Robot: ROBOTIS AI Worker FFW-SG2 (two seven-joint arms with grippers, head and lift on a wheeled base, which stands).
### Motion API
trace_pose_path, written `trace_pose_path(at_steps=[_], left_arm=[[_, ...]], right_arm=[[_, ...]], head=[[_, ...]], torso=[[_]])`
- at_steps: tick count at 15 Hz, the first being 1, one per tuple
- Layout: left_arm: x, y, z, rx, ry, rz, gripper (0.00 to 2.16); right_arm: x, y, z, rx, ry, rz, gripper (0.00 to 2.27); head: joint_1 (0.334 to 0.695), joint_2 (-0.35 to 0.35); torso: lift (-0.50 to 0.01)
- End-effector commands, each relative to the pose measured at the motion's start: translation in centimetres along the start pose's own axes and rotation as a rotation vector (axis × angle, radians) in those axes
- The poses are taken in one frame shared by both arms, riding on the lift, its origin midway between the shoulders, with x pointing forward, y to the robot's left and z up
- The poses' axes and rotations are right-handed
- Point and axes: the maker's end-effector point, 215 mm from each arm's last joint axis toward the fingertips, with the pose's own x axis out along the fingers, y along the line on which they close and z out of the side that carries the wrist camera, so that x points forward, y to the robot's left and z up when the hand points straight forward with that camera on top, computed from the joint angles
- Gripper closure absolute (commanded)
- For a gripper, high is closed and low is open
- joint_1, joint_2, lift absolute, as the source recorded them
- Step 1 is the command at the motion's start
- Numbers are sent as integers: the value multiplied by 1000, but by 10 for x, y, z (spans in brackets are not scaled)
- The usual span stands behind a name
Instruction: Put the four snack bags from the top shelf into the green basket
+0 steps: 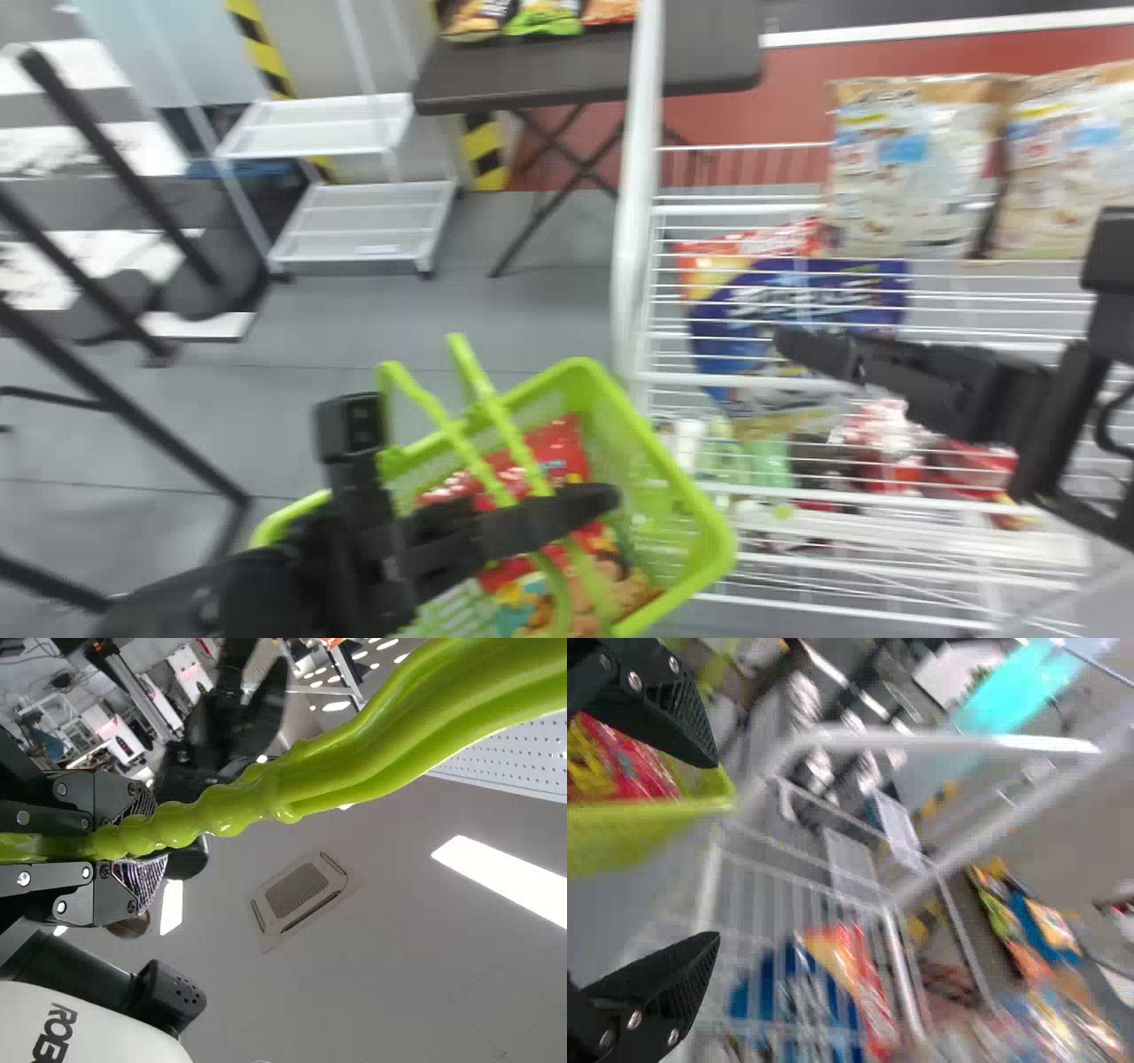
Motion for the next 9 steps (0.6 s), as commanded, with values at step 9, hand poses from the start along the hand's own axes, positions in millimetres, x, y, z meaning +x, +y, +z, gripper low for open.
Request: trace_pose_path(at_steps=[9], left_arm=[[-1,-1,0,-5,-5,-9,2148]], right_arm=[[111,-125,101,-174,-233,-225,309]], head=[[695,-143]], torso=[[0]])
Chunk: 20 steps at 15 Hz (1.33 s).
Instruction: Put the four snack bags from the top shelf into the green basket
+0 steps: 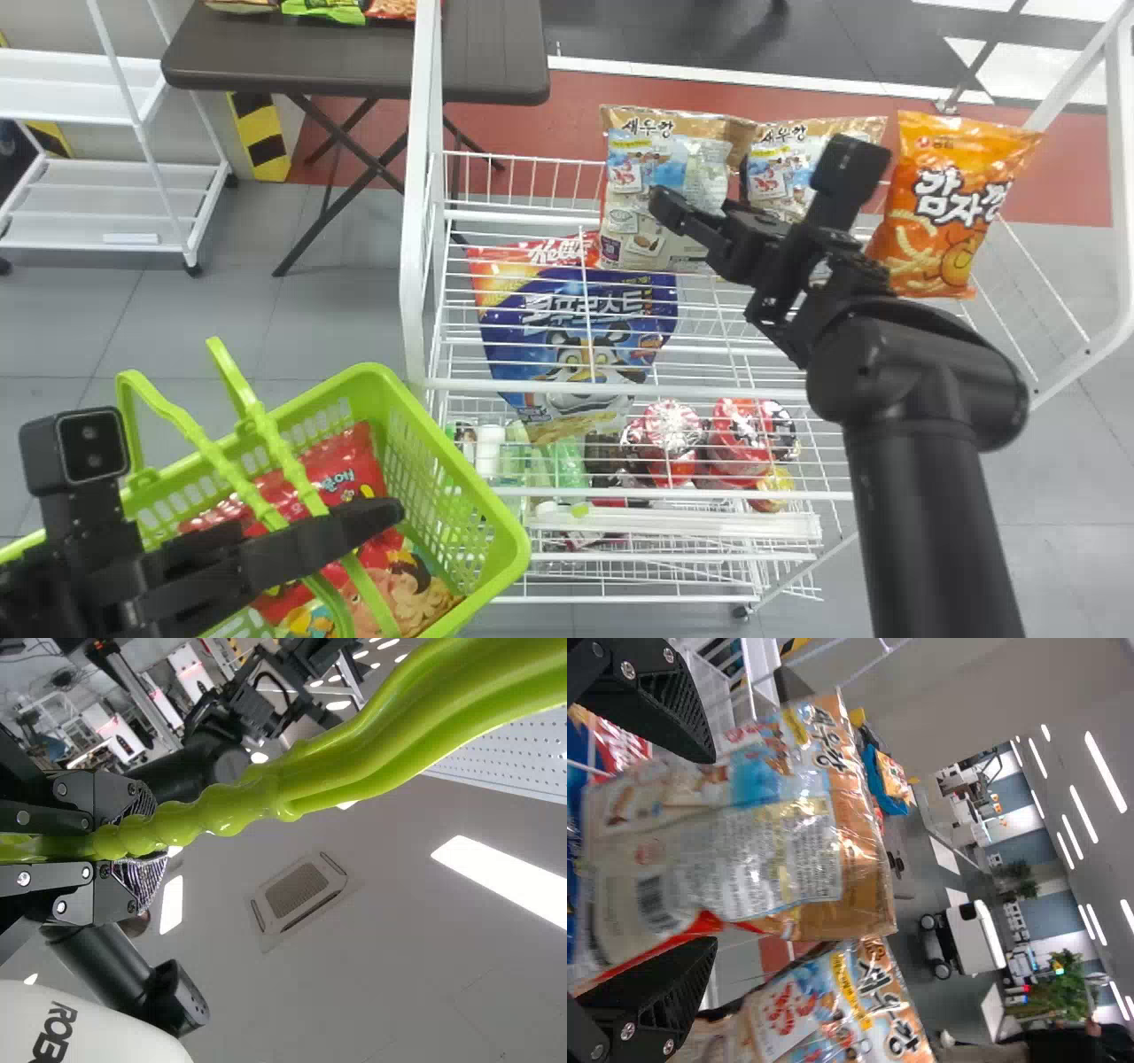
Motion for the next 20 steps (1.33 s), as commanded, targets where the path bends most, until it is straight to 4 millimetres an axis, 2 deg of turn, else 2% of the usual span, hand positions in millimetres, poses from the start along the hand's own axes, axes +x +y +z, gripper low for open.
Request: trace_pose_path(at_steps=[1,2,3,4,9,10,13,16,17,18,20], left_arm=[[-2,-1,1,-1,-5,-7,2148],[-3,-1,1,-1,-8,-4,2148],[-4,0,1,-4,-10,-2,2148],[-4,0,1,-4,-14,-3,2145],[-3,0,1,-2,-12,-2,2148],[-4,0,1,-3,-14,-2,2145],[-5,0,2,-1,-16,0,2145],[-6,0,3,0,-16,1,2148],[-6,0,3,0,-16,1,2148],[-5,0,3,1,-14,0,2145],[-3,0,2,-2,-12,-5,2148]], right_arm=[[11,5,-9,-20,27,8,718],[11,6,-11,-16,30,17,1258],[9,6,-18,-12,40,15,1932],[6,4,-26,-6,52,8,2250],[-15,9,-17,14,4,30,2253],[-28,11,-7,23,-23,42,2250],[-80,30,-5,79,13,79,2250],[-146,69,-35,153,152,157,2250],[-167,91,-50,180,211,204,2250],[-184,109,-56,214,246,254,2250],[-219,162,-76,274,358,393,2253]], head=[[695,-138],[695,-131],[695,-120],[695,-117],[695,-119],[695,-120],[695,-124],[695,-128],[695,-124],[695,-106],[695,-73]], torso=[[0],[0],[0],[0],[0],[0],[0],[0],[0],[0],[0]])
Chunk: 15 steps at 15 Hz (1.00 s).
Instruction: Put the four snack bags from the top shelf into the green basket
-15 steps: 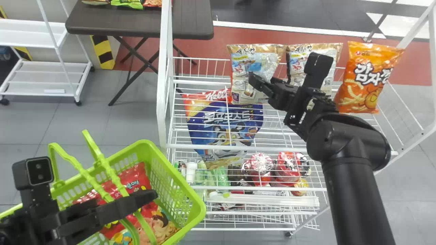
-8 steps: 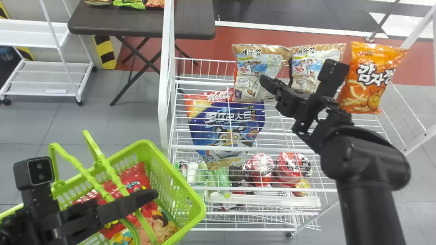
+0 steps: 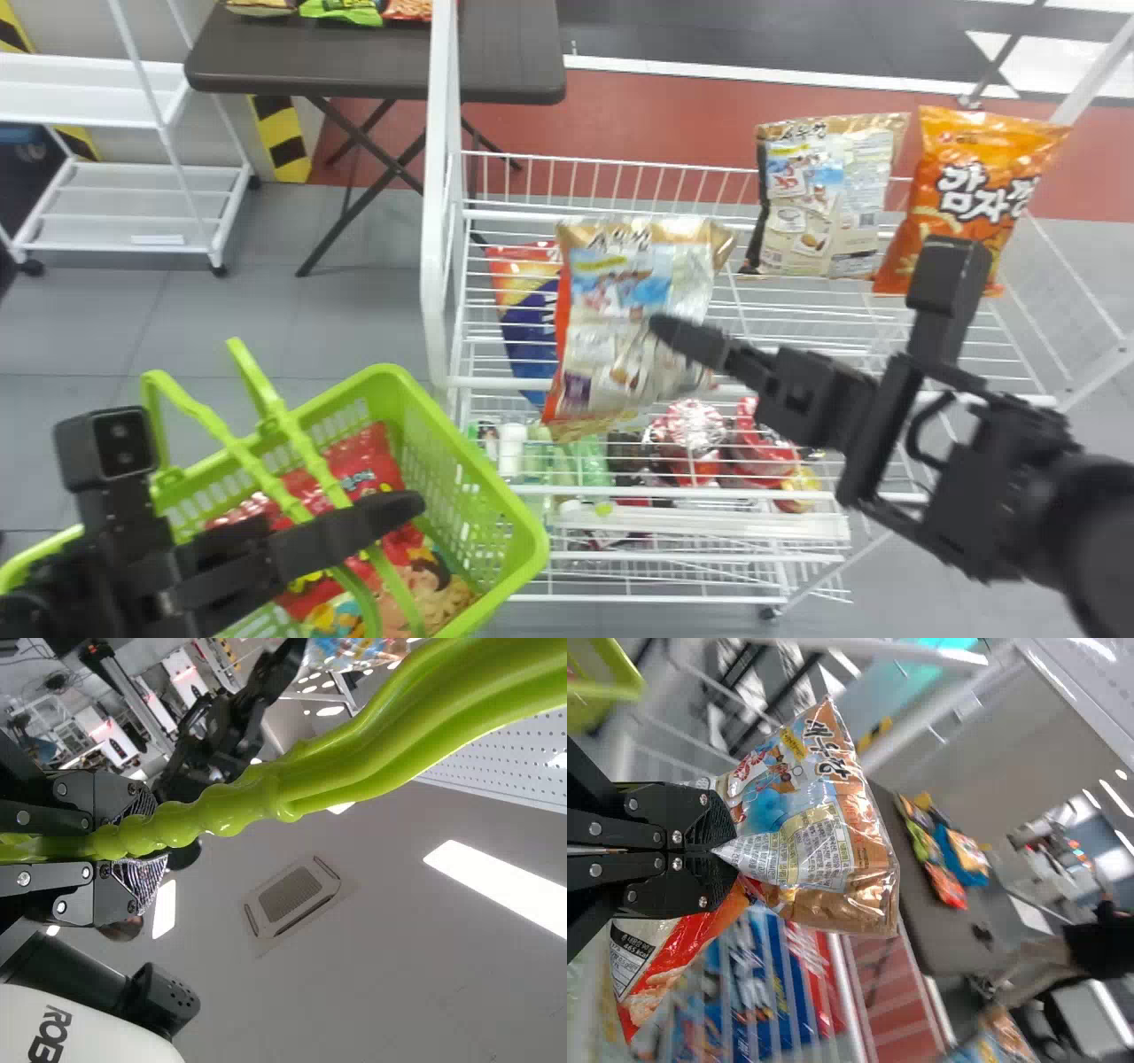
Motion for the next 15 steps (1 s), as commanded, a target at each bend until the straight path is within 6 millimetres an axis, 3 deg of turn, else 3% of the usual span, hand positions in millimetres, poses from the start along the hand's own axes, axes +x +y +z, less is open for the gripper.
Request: trace_pose_path(at_steps=[1,4,6,10,15], left_arm=[[3,-2,-2,-2,6,-15,2148],[5,-3,-4,-5,9,-21,2148],[5,-4,-5,-10,10,-22,2148],[7,-7,-6,-24,12,-28,2145],[12,-10,-6,-25,11,-47,2148]], right_arm=[[-8,59,-33,49,97,152,2250],[10,110,-46,36,128,266,2250],[26,125,-62,40,167,299,2250],[70,141,-122,71,296,328,2250],[81,159,-173,88,432,365,2250]], head=[[695,-53],[695,53],[695,104],[695,212],[695,319]], torso=[[0],[0],[0],[0],[0]])
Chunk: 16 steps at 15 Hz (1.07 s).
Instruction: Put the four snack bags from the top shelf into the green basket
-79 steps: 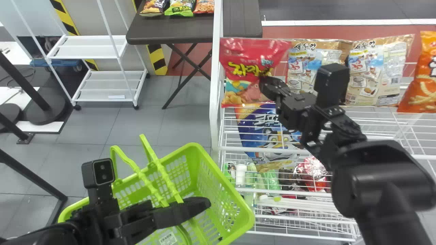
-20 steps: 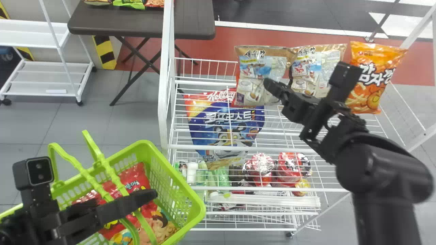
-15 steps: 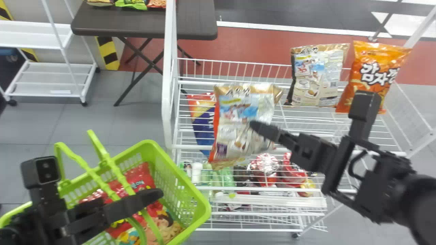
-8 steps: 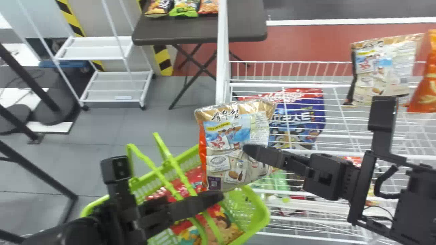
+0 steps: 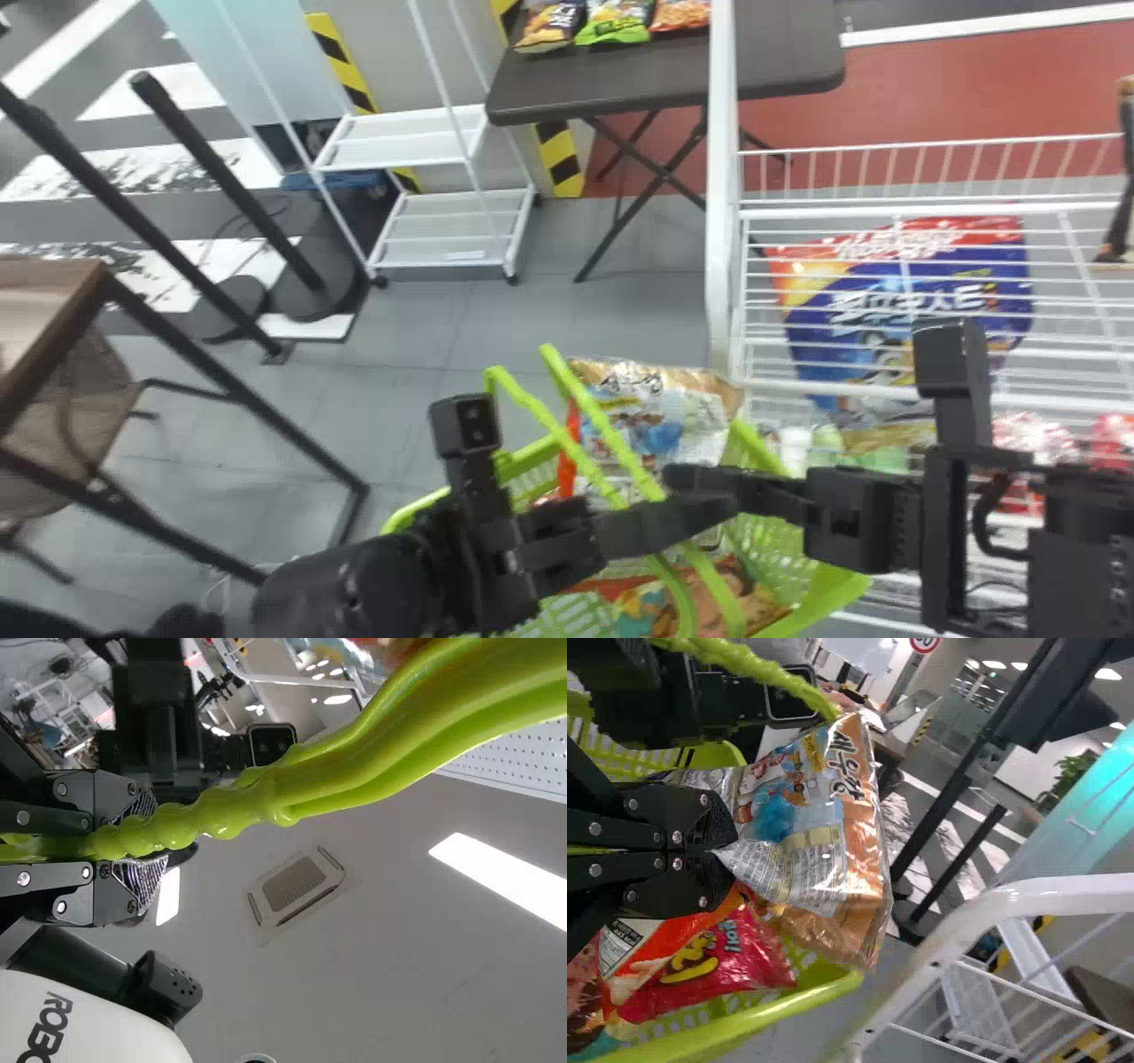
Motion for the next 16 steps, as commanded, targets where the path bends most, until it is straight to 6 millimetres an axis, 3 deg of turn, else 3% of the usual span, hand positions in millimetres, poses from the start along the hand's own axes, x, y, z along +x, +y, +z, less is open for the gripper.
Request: trace_pose_path(at_steps=[1,4,5,6,7,10,12,14,16], left_arm=[[3,-2,-3,-6,3,-18,2145],[6,-2,-4,-9,6,-25,2148],[7,-3,-4,-8,7,-25,2148],[6,-3,-4,-8,8,-24,2148],[6,-3,-4,-8,8,-24,2148],[6,-3,-4,-10,11,-24,2148],[5,-4,-4,-8,13,-23,2148],[4,-6,-3,-6,13,-24,2145],[2,-8,-3,-6,12,-23,2148]], right_arm=[[12,9,-20,7,69,24,2250],[20,18,-57,-1,219,31,2192],[17,11,-73,0,280,-3,1720],[16,5,-71,-5,276,-25,576],[13,-3,-69,-4,272,-46,-2],[-4,-10,-46,6,212,-49,16],[-33,-16,-7,10,107,-57,16],[-74,-27,40,6,-25,-85,16],[-134,-61,99,-27,-192,-211,16]], head=[[695,345],[695,350],[695,350],[695,350],[695,350],[695,350],[695,350],[695,306],[695,238]], torso=[[0],[0],[0],[0],[0],[0],[0],[0],[0]])
